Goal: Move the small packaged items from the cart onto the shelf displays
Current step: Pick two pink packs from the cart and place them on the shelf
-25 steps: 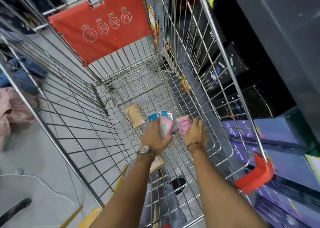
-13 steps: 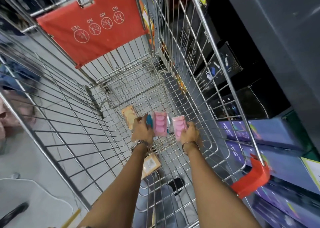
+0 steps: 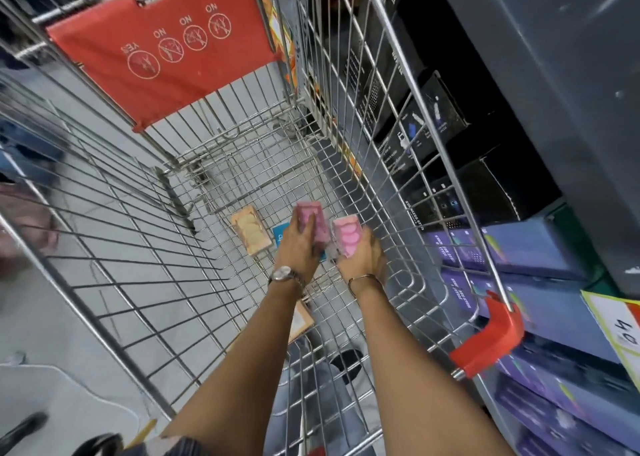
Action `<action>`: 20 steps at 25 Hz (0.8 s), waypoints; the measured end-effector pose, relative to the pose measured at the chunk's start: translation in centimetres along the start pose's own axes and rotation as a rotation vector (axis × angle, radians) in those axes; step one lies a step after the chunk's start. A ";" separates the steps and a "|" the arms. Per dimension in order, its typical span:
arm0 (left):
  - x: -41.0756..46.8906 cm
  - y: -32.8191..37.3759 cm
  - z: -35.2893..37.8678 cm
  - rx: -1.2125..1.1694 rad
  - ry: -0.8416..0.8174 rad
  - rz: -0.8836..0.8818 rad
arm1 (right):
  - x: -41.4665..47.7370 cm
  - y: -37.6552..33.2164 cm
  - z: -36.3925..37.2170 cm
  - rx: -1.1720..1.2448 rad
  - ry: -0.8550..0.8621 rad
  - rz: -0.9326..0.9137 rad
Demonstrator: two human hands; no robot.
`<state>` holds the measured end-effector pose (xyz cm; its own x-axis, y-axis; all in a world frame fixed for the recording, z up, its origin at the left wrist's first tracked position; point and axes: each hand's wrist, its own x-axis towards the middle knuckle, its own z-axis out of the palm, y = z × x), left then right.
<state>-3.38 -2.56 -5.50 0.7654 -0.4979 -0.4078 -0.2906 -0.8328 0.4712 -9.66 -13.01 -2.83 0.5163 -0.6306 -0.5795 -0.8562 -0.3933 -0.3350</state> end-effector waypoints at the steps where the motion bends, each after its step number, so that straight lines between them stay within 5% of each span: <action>1: 0.0 -0.1 -0.4 -0.013 0.020 0.014 | -0.1 -0.4 -0.3 0.032 0.029 -0.015; 12: -3.4 5.7 -15.2 -0.279 0.299 0.223 | -8.4 -7.6 -11.7 0.188 0.289 -0.307; 17: -4.8 13.7 -25.6 -0.237 0.536 0.543 | -15.3 -9.6 -22.0 0.361 0.717 -0.571; 20: -5.1 20.3 -27.9 -0.246 0.593 0.673 | -17.8 -7.4 -27.3 0.351 1.037 -0.569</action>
<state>2.79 -10.18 27.99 0.6680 -0.5955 0.4463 -0.7019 -0.3048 0.6438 -12.01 -17.12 30.25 0.4488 -0.7239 0.5240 -0.3810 -0.6854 -0.6205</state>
